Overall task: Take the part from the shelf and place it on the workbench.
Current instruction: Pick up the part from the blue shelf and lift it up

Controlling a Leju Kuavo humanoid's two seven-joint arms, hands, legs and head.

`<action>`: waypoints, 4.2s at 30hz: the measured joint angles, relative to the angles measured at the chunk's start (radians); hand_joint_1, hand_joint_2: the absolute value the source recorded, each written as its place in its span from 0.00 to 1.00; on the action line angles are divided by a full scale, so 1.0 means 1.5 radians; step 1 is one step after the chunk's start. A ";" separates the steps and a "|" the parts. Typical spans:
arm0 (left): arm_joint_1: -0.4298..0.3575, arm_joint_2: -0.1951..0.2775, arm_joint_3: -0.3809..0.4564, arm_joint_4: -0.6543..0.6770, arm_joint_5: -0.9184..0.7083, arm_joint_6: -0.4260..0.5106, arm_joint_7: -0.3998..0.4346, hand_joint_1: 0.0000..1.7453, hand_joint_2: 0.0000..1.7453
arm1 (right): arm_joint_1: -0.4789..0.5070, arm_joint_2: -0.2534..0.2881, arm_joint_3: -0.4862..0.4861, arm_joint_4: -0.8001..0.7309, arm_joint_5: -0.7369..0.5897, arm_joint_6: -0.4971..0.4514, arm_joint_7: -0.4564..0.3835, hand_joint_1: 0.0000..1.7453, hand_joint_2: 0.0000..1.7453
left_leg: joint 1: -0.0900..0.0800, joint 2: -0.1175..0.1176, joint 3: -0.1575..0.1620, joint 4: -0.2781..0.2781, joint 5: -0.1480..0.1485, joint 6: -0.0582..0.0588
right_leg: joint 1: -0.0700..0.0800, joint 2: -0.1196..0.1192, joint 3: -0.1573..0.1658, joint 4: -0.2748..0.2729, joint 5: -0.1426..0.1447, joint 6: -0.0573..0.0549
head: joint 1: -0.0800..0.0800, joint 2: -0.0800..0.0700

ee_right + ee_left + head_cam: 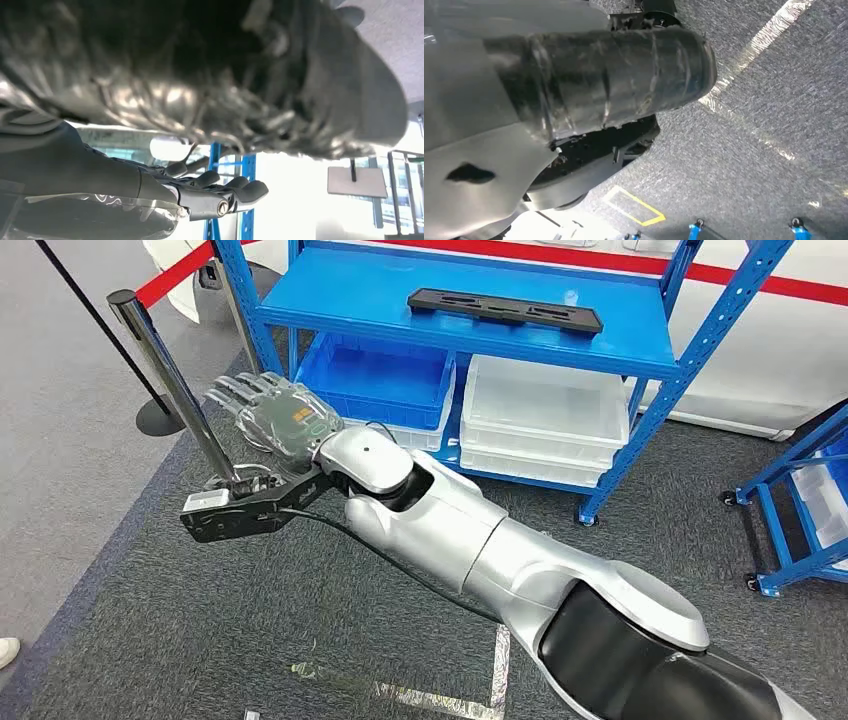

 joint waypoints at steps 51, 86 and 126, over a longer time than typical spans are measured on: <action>0.000 0.001 -0.005 0.004 0.016 0.004 0.009 0.00 0.00 | -0.100 -0.047 0.000 0.090 0.056 0.048 -0.008 0.00 0.00 | -0.009 0.004 -0.002 -0.001 0.004 0.010 | 0.009 0.007 0.003 -0.004 -0.004 -0.010 | -0.004 0.000; 0.000 -0.001 -0.012 0.005 0.028 0.003 0.011 0.00 0.00 | -0.095 -0.059 -0.009 0.092 0.083 0.085 -0.017 0.00 0.00 | -0.004 0.007 0.006 -0.029 0.024 0.020 | 0.010 0.005 -0.013 0.033 -0.029 -0.002 | 0.000 0.000; 0.000 0.001 -0.012 0.005 0.035 0.014 0.002 0.00 0.00 | -0.126 -0.135 -0.009 0.120 0.107 0.119 0.031 0.00 0.00 | -0.006 0.001 0.012 -0.011 0.001 0.014 | 0.000 0.003 -0.018 0.000 0.021 0.001 | -0.001 0.000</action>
